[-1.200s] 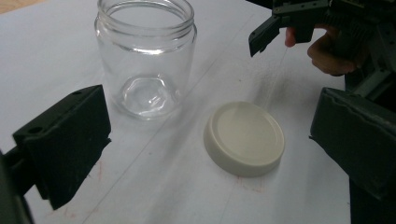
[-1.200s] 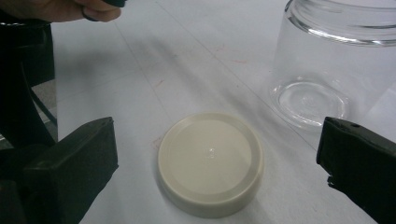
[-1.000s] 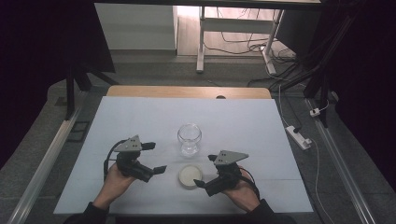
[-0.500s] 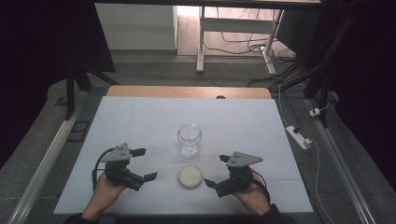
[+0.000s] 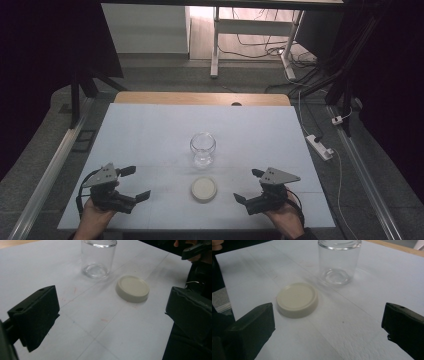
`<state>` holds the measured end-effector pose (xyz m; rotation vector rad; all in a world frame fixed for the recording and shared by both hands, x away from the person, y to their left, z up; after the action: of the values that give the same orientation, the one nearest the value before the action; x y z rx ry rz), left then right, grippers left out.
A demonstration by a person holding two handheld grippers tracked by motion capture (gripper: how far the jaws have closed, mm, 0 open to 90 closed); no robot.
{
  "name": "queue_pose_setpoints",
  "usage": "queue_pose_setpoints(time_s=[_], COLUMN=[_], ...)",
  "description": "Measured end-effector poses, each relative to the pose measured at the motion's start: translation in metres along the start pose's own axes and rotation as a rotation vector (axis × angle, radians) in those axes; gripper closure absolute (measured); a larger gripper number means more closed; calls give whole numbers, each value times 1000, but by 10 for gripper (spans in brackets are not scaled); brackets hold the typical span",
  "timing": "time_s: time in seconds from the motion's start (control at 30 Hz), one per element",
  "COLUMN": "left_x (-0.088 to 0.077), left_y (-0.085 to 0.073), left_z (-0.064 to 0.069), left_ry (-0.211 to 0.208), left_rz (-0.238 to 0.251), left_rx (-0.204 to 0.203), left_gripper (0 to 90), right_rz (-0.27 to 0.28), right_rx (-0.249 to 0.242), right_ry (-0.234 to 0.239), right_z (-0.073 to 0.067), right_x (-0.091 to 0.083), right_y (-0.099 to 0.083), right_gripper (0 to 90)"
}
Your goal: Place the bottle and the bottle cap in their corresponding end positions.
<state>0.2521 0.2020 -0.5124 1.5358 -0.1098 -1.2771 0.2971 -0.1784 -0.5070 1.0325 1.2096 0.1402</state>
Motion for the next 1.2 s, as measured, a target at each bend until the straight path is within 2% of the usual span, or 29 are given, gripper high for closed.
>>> queue_pose_setpoints(time_s=[0.27, 0.4, 0.53, 0.67, 0.8, 0.93, 1.17, 1.2], left_x=[-19, -28, -35, -38, -39, -40, -41, -42], left_y=[-25, -38, -51, -61, -70, -78, -92, -93], left_z=[-5, -8, -10, -12, -13, -14, -16, -16], left_ry=[48, 87, 109, 141, 165, 196, 222, 225], left_rz=[13, 8, 3, -19, -47, -84, -151, -149], left_rx=[-60, -87, -119, -134, -151, -158, -179, -181], left_gripper=[0, 0, 0, 0, 0, 0, 0, 0], right_rz=[14, 8, 6, 1, -9, -21, -59, -53], right_rx=[56, 84, 112, 148, 190, 204, 234, 238], right_ry=[-56, -85, -119, -156, -162, -165, -187, -185], right_z=[13, 19, 25, 31, 36, 38, 40, 40], right_x=[-20, -29, -38, -47, -51, -53, -56, -57], right_y=[-18, -30, -41, -54, -65, -71, -81, -82], right_gripper=[0, 0, 0, 0, 0, 0, 0, 0])
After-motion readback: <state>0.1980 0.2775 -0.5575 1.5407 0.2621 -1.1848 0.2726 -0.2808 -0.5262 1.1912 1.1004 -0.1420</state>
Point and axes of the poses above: each handheld gripper's, and its own axes: x roughly forward along the jaws, y roughly out of its top, z roughly to its right, the point moved 6 cm from there along x, roughly forward along the jaws, and after that the axes turned 14 degrees about -z, right-handed, at the moved point
